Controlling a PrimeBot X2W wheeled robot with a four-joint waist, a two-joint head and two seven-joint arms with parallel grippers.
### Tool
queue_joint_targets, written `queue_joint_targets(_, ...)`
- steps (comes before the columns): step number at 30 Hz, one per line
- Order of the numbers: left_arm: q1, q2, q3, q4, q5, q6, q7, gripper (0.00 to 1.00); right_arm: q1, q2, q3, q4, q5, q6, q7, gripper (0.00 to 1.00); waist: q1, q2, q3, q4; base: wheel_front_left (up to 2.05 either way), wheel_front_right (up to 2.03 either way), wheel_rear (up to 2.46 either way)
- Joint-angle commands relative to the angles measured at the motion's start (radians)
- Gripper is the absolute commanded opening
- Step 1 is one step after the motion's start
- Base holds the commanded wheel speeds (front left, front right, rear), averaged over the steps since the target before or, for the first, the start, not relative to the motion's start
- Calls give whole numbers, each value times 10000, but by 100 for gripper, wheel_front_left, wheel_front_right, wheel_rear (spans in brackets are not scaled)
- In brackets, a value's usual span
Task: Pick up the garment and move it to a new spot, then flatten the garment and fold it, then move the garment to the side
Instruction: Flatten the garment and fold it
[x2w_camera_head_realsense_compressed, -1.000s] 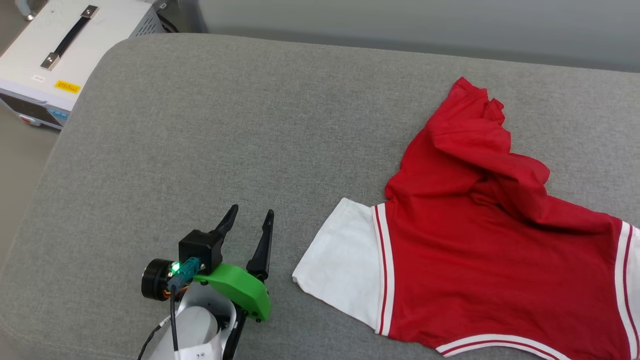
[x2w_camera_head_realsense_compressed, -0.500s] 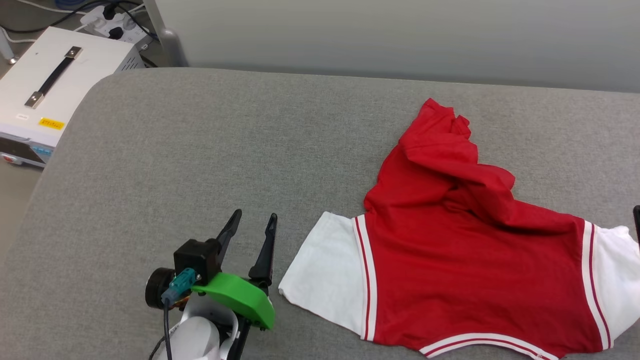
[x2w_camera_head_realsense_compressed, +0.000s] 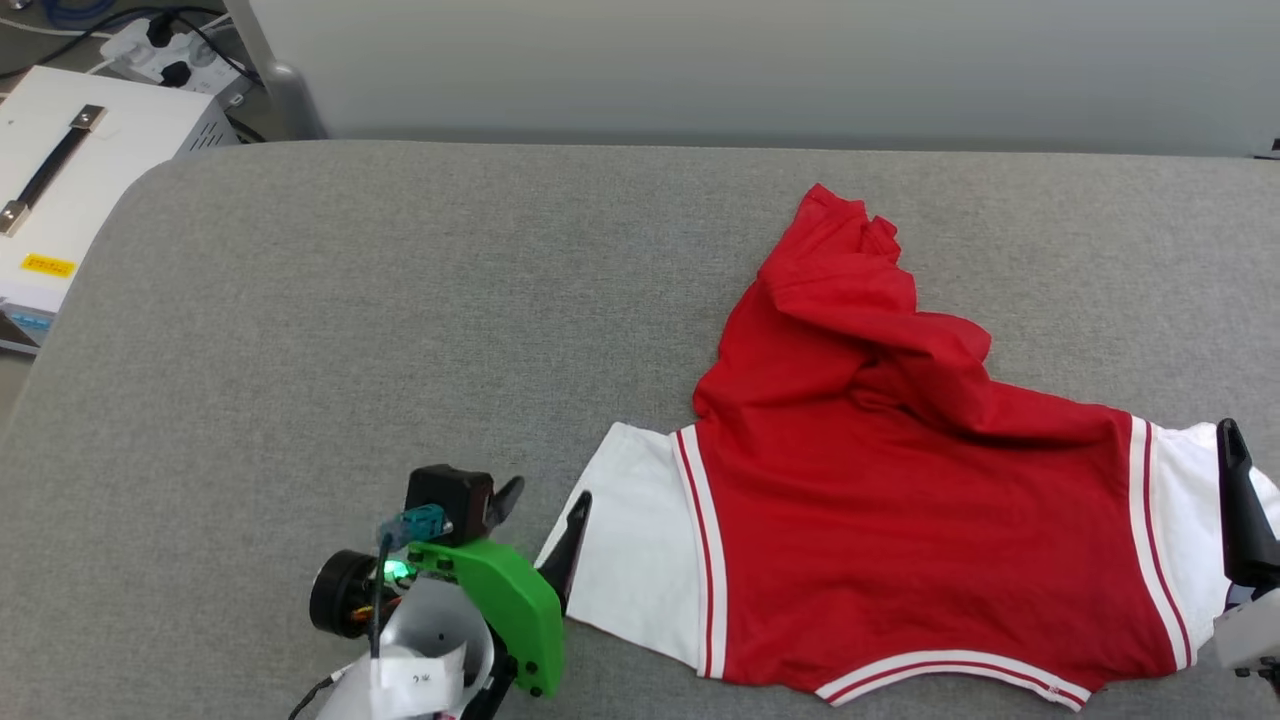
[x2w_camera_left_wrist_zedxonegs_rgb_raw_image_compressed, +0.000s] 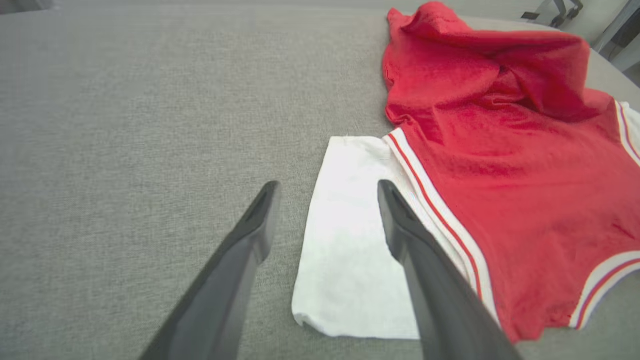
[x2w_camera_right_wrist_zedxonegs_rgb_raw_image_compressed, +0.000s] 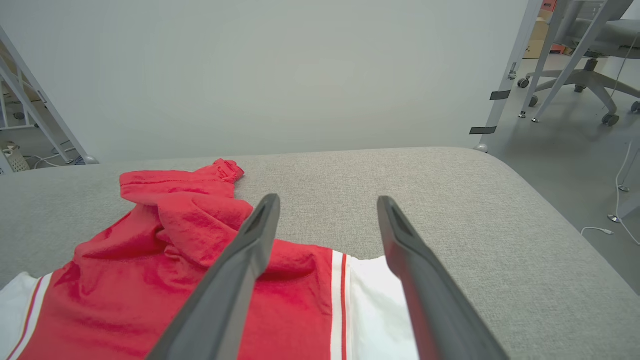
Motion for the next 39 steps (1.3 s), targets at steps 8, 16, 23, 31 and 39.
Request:
queue_joint_targets(8,521,952,-342,-1194,469,1304,4002,100,-124,292,217,-321,-227,-7,151,100,0,-1,692,-698,0,0,0)
queue_joint_targets(16,449,1051,-384,-758,456,1425,4416,100,-300,275,364,-144,-236,-7,126,100,0,-1,977,-933,0,0,0)
queue_joint_targets(23,418,906,-629,-44,285,1259,4628,46,-365,154,465,-19,-240,-7,148,100,0,-1,1044,-989,0,0,0)
queue_joint_targets(31,420,791,20,-69,-264,1355,3723,0,-17,-168,502,244,-199,-7,748,100,0,-1,448,-606,0,0,0)
queue_joint_targets(39,701,1294,1072,-1382,-643,1717,3205,0,487,-576,618,403,-107,-7,2795,100,0,-1,61,-166,0,0,0)
